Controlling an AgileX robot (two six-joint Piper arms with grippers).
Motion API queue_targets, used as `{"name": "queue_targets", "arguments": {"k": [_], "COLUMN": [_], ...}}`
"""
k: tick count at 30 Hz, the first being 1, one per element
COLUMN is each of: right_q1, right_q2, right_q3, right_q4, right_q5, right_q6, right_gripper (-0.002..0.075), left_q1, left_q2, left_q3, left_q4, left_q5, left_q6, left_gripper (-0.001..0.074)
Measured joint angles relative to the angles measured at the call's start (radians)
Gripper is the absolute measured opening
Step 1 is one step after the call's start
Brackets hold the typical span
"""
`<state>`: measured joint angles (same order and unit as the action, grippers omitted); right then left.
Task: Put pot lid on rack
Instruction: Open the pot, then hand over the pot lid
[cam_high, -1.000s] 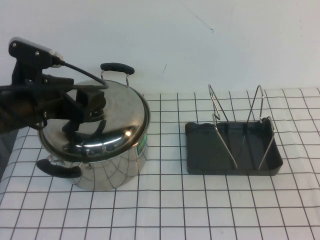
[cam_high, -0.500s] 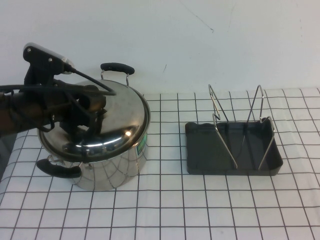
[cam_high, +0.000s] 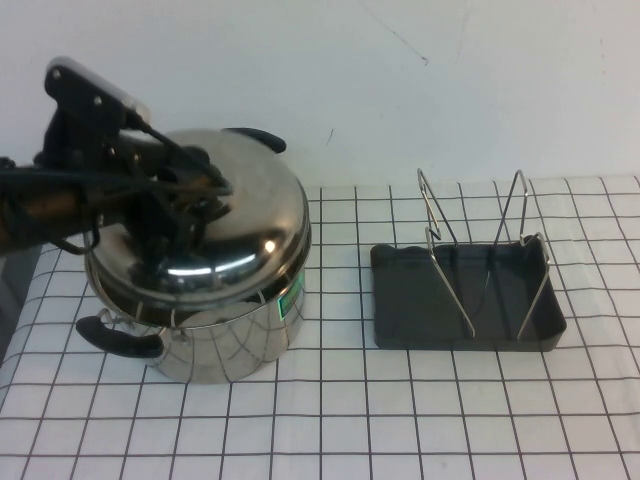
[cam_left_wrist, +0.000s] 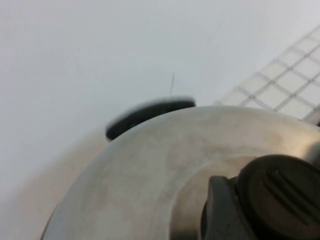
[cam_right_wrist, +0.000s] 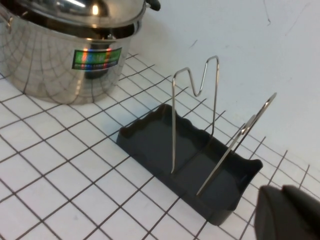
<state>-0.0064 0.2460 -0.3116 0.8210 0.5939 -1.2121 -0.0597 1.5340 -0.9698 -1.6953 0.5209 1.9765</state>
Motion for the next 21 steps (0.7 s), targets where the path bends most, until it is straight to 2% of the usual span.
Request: {"name": "queue_targets", "arguments": {"k": [3, 5, 8, 12, 15, 18, 21], "right_q1": [0.0, 0.0, 0.0, 0.0, 0.0, 0.0, 0.0], "right_q2": [0.0, 0.002, 0.002, 0.002, 0.002, 0.002, 0.002], "right_q3": [0.0, 0.0, 0.0, 0.0, -0.01, -0.036, -0.059], "right_q4": [0.027, 0.107, 0.359, 0.729, 0.832, 0.86, 0.866], "right_q5": [-0.039, -0.089, -0.149, -0.136, -0.085, -0.01, 0.05], "right_q6": [0.0, 0.0, -0.019, -0.087, -0.08, -0.01, 0.132], "right_gripper": [-0.0003, -0.0003, -0.0003, -0.0003, 0.0011, 0.0101, 0.0307], "left_q1": [0.0, 0.0, 0.0, -0.007, -0.044, -0.109, -0.201], "left_q2": [-0.052, -0.088, -0.138, -0.174, -0.182, -0.185, -0.185], "left_q3": [-0.025, -0.039, -0.066, -0.107, -0.136, -0.153, -0.169], "left_q4": [0.002, 0.004, 0.009, 0.015, 0.024, 0.035, 0.04], "left_q5": [0.008, 0.029, 0.134, 0.369, 0.487, 0.534, 0.539], "left_q6": [0.0, -0.01, -0.084, -0.216, -0.285, -0.311, -0.308], "left_gripper": [0.0335, 0.0335, 0.0335, 0.0335, 0.0335, 0.0335, 0.0335]}}
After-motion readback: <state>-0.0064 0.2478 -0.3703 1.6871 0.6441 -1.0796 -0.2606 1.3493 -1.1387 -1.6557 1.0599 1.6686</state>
